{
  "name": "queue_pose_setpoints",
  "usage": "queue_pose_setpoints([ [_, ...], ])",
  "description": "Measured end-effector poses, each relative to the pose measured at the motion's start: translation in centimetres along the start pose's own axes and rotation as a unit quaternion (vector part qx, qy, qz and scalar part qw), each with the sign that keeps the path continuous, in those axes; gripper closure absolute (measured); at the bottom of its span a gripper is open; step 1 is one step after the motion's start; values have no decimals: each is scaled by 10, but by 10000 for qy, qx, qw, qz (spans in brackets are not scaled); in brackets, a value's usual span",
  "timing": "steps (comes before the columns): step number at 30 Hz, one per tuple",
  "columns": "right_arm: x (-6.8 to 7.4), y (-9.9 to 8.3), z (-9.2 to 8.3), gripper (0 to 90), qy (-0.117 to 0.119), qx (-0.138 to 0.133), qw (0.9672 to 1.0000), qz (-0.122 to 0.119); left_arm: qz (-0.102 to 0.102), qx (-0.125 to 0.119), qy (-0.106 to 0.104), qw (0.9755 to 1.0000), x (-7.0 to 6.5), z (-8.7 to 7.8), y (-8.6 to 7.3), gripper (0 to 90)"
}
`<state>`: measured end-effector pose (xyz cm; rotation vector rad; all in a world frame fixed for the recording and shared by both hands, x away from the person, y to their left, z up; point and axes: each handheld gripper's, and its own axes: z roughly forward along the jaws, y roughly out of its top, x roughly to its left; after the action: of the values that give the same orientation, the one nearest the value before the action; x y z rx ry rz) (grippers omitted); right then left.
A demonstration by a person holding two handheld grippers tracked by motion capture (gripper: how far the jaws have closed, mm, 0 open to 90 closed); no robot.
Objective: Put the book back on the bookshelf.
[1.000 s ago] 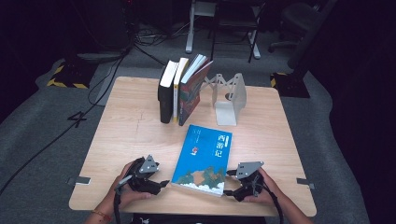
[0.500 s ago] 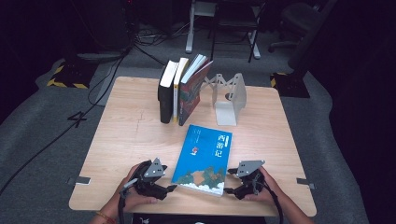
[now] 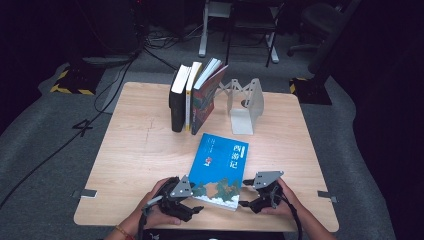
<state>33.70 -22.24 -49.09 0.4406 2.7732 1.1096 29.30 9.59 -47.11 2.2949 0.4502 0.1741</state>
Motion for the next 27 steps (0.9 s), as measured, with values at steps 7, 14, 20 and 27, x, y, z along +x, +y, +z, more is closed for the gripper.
queue_pose_setpoints([
  [7, -1, -3, 2, 296, 21, 26, 10000, 79, -4, 47, -31, 10000, -2, 3, -1, 232],
  [14, -1, -2, 1, 284, -24, 6, 10000, 57, 6, 42, -78, 10000, -2, 5, 1, 231],
  [20, 1, 3, -1, 282, -67, -110, 9999, 33, 19, 134, 37, 9999, -4, 11, 7, 234],
  [27, 1, 11, -5, 289, -95, -259, 9996, 93, 87, 169, 88, 9998, -5, 20, 14, 231],
])
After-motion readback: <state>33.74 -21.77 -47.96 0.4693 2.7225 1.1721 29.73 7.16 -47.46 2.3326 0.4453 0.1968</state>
